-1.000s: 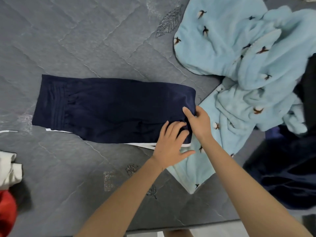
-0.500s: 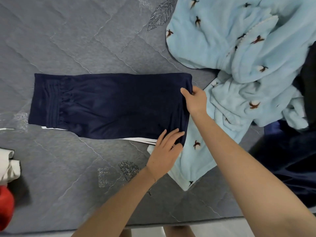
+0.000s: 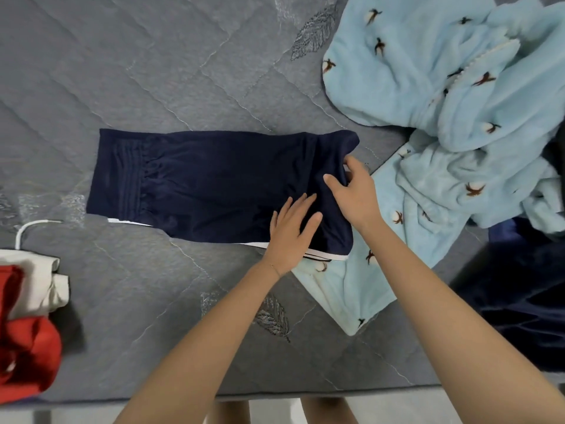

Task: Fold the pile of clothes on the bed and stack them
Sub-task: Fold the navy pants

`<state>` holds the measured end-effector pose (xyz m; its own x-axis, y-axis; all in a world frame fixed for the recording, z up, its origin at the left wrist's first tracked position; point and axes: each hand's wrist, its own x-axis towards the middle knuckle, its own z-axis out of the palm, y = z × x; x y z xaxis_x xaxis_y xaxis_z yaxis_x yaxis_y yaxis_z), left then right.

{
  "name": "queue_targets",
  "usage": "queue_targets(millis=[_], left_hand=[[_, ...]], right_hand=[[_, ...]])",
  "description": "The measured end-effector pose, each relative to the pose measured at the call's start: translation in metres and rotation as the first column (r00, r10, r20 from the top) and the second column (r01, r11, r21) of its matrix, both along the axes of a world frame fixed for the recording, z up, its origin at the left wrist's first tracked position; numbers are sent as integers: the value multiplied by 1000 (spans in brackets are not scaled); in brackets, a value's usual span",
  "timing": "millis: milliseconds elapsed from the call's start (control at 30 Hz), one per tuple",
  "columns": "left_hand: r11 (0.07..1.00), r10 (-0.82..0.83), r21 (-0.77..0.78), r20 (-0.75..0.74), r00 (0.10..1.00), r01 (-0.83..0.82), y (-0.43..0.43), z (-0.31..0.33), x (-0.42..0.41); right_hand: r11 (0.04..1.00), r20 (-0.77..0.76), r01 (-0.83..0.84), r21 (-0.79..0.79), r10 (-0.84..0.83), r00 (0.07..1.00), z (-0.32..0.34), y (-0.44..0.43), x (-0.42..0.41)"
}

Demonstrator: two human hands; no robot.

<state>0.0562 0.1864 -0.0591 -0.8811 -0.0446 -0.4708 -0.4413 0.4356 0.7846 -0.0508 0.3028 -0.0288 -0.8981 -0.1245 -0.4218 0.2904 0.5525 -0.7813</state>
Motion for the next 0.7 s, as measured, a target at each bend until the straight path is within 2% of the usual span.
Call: queue_targets(millis=[67, 100, 200, 300, 400, 533, 633, 700], left_hand=[[955, 128, 267, 26, 991, -130, -19, 19, -4], [933, 137, 328, 46, 989, -145, -30, 27, -3], [872, 208, 425, 130, 970, -244, -65, 44, 3], [754, 343, 531, 186, 921, -388, -107, 58, 12], [735, 388, 523, 198, 900, -432, -153, 73, 26], [802, 317, 467, 194, 928, -372, -201, 75, 40], [881, 279, 361, 122, 952, -305, -228, 67, 42], [874, 313, 358, 100, 944, -328, -245, 62, 43]], right_hand=[[999, -1, -24, -31, 24, 1000, 15, -19, 1], [999, -1, -33, -40, 33, 999, 22, -30, 1], [994, -18, -84, -66, 83, 996, 42, -69, 7], [986, -14, -133, -104, 133, 991, 58, -117, 17], [976, 2, -181, -120, 182, 983, 66, -165, 31], [967, 58, -228, -110, 236, 970, 64, -212, 50], [965, 207, -150, -216, 195, 959, 59, -235, 61], [963, 244, -63, -261, 129, 961, 51, -246, 65]])
